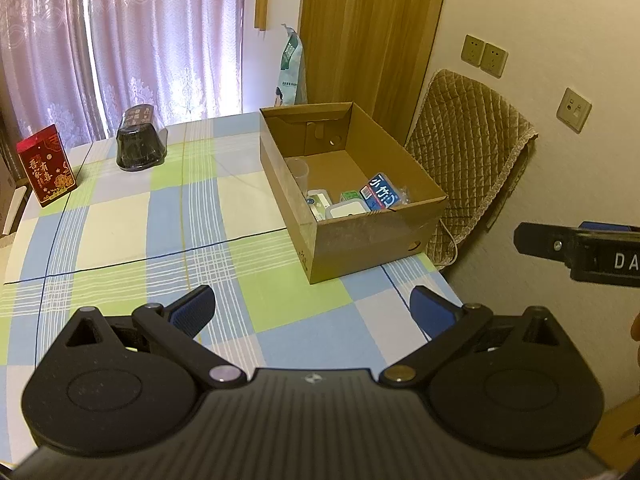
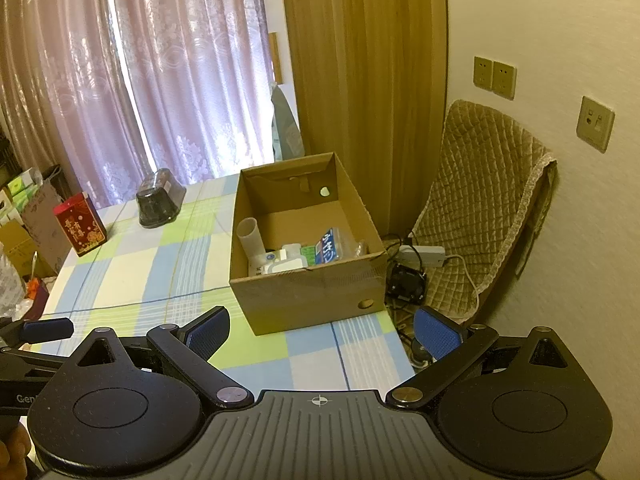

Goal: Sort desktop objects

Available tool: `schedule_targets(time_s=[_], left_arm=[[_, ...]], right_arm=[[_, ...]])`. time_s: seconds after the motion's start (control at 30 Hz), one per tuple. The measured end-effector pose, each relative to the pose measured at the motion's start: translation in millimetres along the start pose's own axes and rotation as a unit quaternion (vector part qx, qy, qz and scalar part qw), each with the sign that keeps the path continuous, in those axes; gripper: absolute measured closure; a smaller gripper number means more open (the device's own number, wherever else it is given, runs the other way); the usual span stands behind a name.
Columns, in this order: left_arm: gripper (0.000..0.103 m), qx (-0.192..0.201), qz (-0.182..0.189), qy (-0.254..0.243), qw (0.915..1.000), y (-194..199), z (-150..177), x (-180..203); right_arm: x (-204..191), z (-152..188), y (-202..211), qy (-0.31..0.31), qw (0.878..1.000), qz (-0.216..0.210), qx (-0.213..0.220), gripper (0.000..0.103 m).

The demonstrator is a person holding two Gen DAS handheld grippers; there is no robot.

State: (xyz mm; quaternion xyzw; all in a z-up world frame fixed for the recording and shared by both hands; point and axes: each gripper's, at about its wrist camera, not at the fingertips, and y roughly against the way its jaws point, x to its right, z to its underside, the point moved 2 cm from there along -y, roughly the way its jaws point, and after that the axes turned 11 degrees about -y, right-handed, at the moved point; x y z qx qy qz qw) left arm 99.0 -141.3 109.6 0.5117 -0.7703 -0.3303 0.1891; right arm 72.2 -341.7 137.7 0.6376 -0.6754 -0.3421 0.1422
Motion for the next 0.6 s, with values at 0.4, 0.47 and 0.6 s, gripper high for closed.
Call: schedule_targets(time_s=[0.4,0.47,0.6], left_arm=[[0.001,-0.003,0.003,0.001,1.0,-1.2,3.3,-0.2],[0.001,-0.003,0.006,0.001,1.0,-1.5,4.4,0.1],[0.001,0.0,0.004,-0.001,1.0,-1.3,6.1,0.1]], right_arm=[[0.4,1.4,-0.4,-0.002,1.0,-0.001,-0.006,0.002],[0.7,2.0,-0.6,-0.002,1.0,0.0,-0.006,0.002],[1.4,3.3,-1.7,-0.002,1.0,0.002,-0.009,0.002]])
